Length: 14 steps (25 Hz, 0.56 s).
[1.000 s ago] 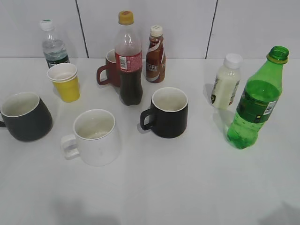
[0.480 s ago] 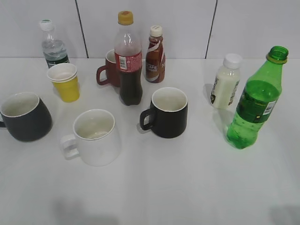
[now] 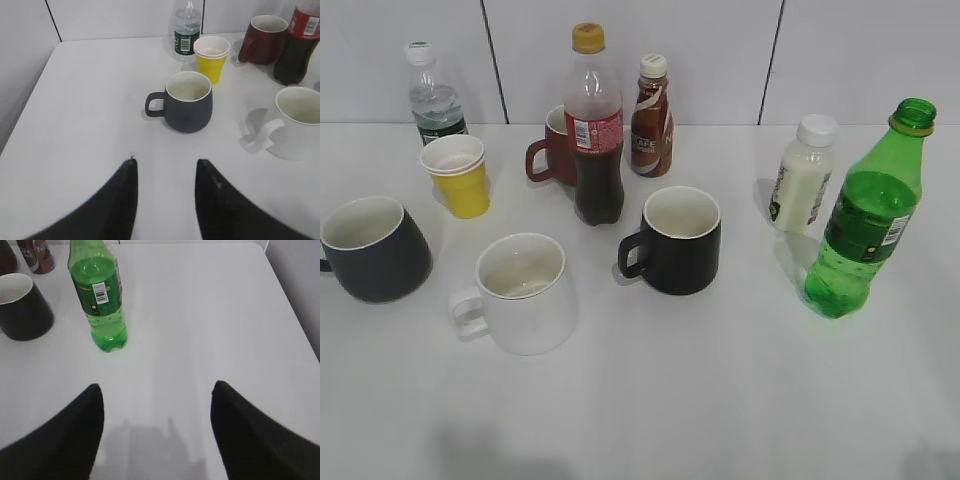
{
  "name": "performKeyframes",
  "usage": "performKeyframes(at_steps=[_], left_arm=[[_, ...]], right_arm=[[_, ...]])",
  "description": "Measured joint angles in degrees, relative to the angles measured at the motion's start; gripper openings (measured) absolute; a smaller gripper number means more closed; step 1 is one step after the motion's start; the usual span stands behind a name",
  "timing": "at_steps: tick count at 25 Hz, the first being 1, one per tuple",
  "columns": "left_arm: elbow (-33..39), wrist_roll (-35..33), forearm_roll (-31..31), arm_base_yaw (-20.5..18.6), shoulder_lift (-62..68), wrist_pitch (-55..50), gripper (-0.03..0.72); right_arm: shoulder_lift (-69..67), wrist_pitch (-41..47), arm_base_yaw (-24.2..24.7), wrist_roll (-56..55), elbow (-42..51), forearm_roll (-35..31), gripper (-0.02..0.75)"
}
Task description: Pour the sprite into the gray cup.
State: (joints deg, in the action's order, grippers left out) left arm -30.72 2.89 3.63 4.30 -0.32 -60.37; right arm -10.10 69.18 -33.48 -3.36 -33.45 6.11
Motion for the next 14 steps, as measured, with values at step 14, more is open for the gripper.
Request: performKeyframes(at_steps=[14], left_arm=[[0.0,0.0,0.0,0.0,0.0,0.0,0.267]], right_arm=[[0.0,0.0,0.0,0.0,0.0,0.0,0.504]])
